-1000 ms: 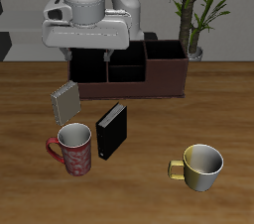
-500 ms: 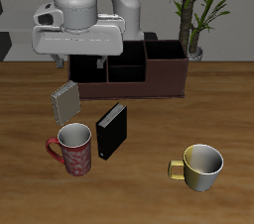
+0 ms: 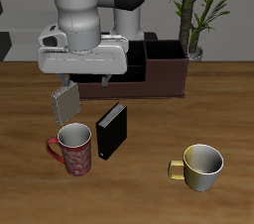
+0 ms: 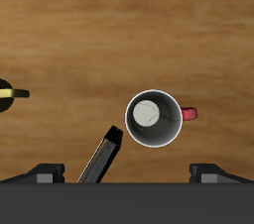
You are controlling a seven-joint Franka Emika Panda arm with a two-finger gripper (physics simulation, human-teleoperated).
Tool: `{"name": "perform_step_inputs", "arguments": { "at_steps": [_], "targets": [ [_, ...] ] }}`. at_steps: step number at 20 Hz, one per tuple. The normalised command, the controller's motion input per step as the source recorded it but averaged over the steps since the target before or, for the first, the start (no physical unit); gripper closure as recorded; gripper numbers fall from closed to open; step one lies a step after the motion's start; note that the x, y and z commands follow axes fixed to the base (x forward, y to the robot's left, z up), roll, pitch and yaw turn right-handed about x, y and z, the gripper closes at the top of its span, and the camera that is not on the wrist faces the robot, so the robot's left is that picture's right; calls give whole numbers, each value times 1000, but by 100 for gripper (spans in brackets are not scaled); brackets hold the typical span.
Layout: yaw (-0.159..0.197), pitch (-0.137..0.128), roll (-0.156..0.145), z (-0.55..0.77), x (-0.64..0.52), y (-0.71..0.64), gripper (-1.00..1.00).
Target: Place the red mug into the back desk caddy's right compartment
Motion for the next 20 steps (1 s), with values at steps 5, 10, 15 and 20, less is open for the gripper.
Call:
{"name": "perform_step_inputs", "arguments": {
  "at_steps": [5, 10, 15, 20],
  "targets": [
    [-40, -12, -5, -270, 85, -12, -100],
    [-16, -5, -14, -222, 116, 10, -100],
    [-21, 6, 11, -347, 133, 85, -100],
    [-21, 3, -8, -252, 123, 24, -100]
  ]
}}
